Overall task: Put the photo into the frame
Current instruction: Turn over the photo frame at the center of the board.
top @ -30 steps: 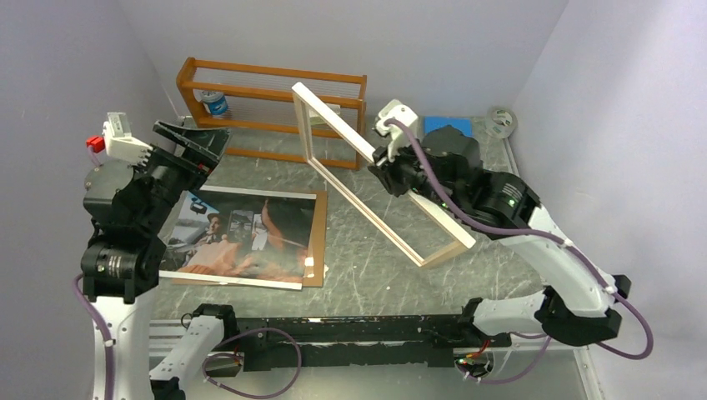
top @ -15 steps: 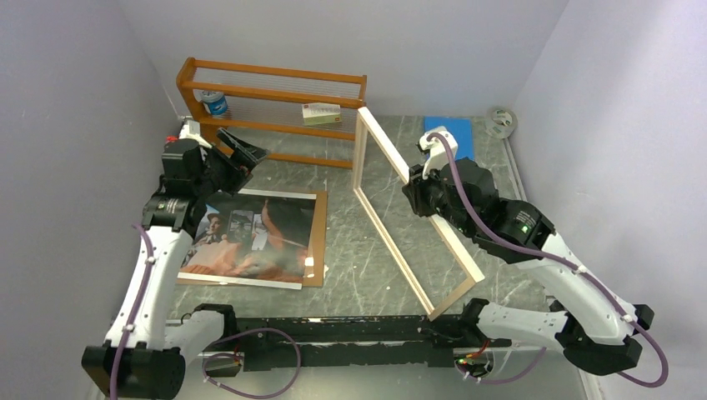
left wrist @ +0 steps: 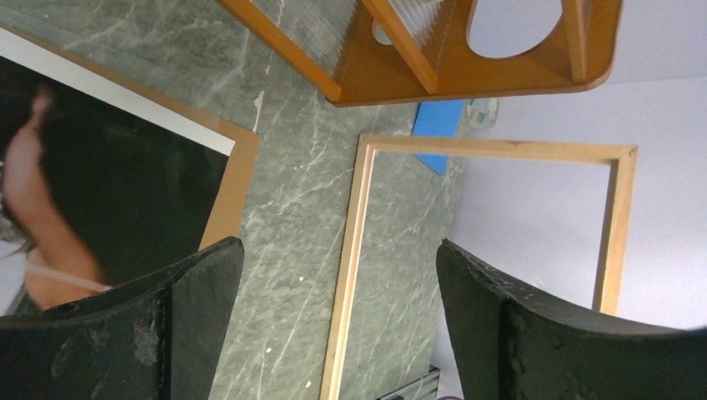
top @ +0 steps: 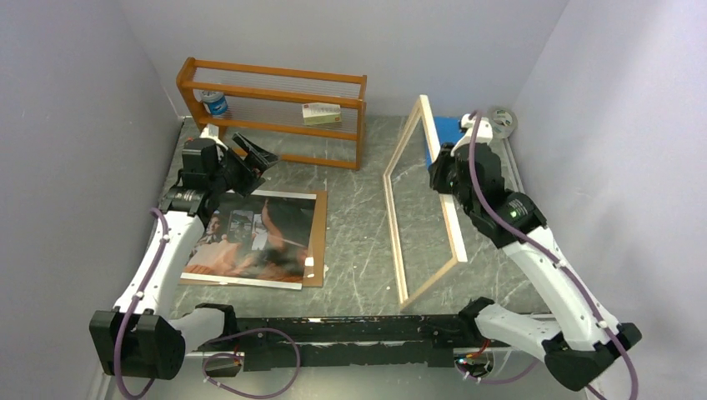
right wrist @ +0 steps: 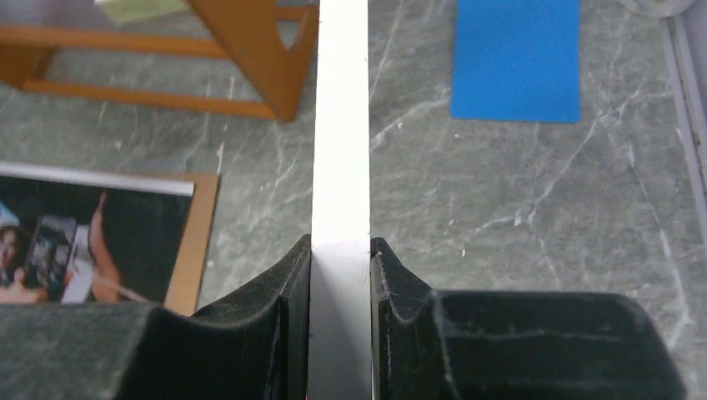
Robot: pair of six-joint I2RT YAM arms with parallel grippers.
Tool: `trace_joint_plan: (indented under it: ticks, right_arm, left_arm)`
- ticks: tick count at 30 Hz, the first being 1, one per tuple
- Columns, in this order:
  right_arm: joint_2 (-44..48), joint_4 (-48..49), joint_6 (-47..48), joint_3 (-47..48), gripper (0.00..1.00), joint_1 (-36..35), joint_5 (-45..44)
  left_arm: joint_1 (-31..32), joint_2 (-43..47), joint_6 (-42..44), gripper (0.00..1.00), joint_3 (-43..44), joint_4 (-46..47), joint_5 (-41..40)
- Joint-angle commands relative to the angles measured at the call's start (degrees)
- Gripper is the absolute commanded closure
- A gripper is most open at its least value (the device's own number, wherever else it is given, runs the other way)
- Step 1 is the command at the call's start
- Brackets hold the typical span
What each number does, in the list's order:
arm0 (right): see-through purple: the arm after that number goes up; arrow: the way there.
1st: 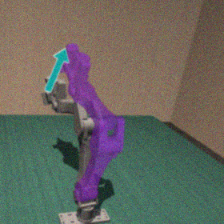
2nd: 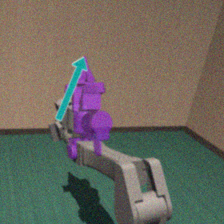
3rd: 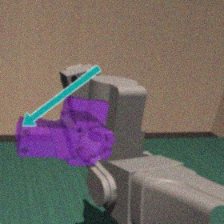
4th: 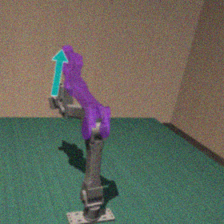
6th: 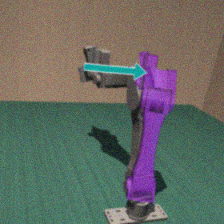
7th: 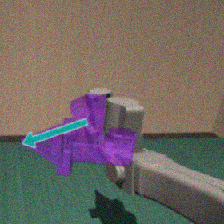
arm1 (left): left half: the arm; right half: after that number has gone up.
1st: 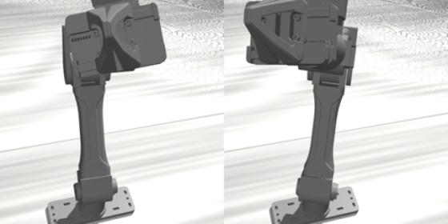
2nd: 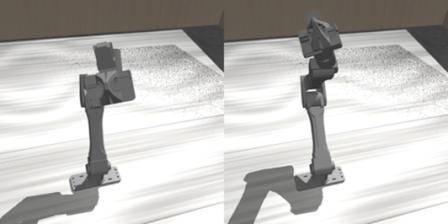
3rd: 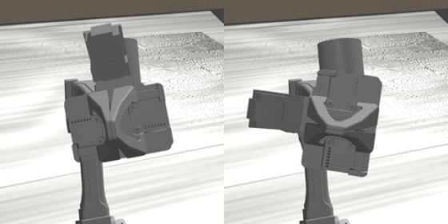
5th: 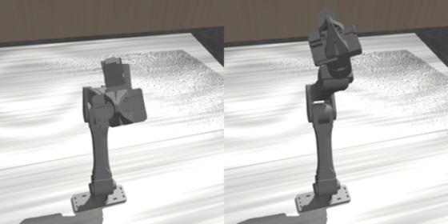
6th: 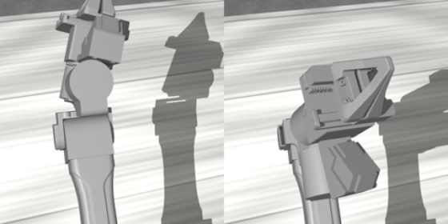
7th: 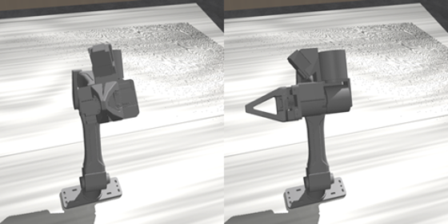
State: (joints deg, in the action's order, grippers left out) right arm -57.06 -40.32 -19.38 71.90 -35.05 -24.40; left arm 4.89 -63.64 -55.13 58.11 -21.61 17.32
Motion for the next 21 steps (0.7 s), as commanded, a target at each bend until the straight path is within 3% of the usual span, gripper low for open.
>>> trace_joint_plan:
  ticks: [1,8,14,18,21]
  right_arm:
    - [-3.9,8.1,-6.1,0.0,1.00,8.1,8.1]
    - [-10.5,8.3,-8.7,4.6,1.00,12.4,14.2]
    - [-8.5,12.6,-9.0,-5.8,1.00,19.1,22.3]
    - [-7.1,17.8,-8.0,-14.5,1.00,26.3,32.5]
    - [-6.9,20.3,-7.2,-18.3,0.94,30.0,37.3]
  left_arm:
    - [0.8,-1.2,1.0,0.10,0.1,3.1,1.0]
    - [1.3,-2.8,1.5,0.11,0.4,2.9,-0.2]
    - [1.5,-3.6,1.6,0.11,0.3,3.4,-0.1]
    - [1.7,-4.7,2.0,0.11,0.0,4.0,0.6]
    - [2.2,-6.4,2.6,0.10,-0.3,4.8,1.6]
